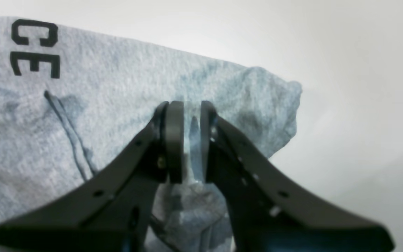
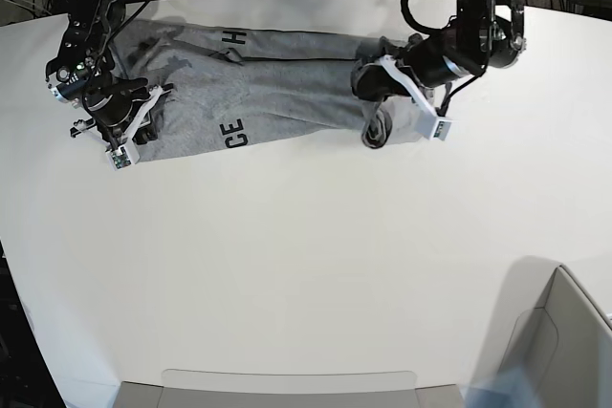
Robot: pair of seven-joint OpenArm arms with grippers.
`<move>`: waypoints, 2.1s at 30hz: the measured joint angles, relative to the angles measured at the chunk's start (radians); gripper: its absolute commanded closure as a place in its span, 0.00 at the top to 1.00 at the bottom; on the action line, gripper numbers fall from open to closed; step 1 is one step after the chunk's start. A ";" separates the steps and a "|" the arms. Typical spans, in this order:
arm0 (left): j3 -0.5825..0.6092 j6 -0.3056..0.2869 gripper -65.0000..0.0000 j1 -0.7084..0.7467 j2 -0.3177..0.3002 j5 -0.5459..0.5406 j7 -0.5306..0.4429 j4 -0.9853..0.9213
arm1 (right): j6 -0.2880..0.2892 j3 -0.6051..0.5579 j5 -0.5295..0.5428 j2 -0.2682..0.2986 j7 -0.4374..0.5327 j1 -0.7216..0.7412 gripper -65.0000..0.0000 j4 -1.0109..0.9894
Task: Fold the T-shirt properly
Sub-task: 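Fold the strip end held by the left gripper toward the right gripper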
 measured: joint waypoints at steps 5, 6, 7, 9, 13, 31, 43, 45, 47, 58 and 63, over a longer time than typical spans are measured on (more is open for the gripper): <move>0.098 0.077 0.00 -0.035 0.001 -0.001 -0.044 -0.007 | 0.000 0.001 0.000 0.000 0.000 0.000 0.12 0.000; 0.102 0.091 0.00 -0.034 0.009 -0.002 -0.045 -0.014 | 0.000 0.001 0.000 0.000 0.000 0.000 0.12 0.000; 0.110 0.100 0.00 -0.033 0.014 0.003 -0.054 -0.026 | 0.000 0.001 0.000 0.000 0.000 0.000 0.12 0.000; 0.138 0.100 0.00 -0.031 0.014 0.008 -0.075 -0.042 | 0.000 0.001 0.000 0.000 -0.001 0.000 0.12 0.000; 0.198 0.151 0.00 -0.034 0.014 0.004 -0.127 -0.055 | 0.000 0.001 0.000 0.000 0.000 0.000 0.12 0.000; 0.351 0.602 0.33 -0.087 0.014 -0.003 -0.184 0.005 | 0.000 0.002 -0.001 0.000 0.000 -0.003 0.12 0.000; 0.317 0.617 0.16 -0.039 -0.008 -0.001 -0.194 0.004 | 0.000 0.017 0.034 0.005 -0.004 -0.004 0.12 0.003; 0.296 0.616 0.16 -0.035 -0.013 -0.001 -0.193 -0.008 | 0.000 0.085 0.109 0.000 -0.003 -0.012 0.12 0.038; 0.286 0.616 0.16 -0.037 -0.029 -0.004 -0.191 -0.014 | 0.000 0.148 0.169 0.011 0.004 -0.035 0.12 0.078; 0.286 0.613 0.16 -0.043 -0.047 -0.003 -0.187 -0.069 | 0.071 0.362 0.651 0.125 -0.232 -0.177 0.41 0.148; 0.286 0.609 0.16 -0.042 -0.042 -0.003 -0.187 -0.074 | 0.073 0.401 0.666 0.118 -0.244 -0.156 0.41 -0.007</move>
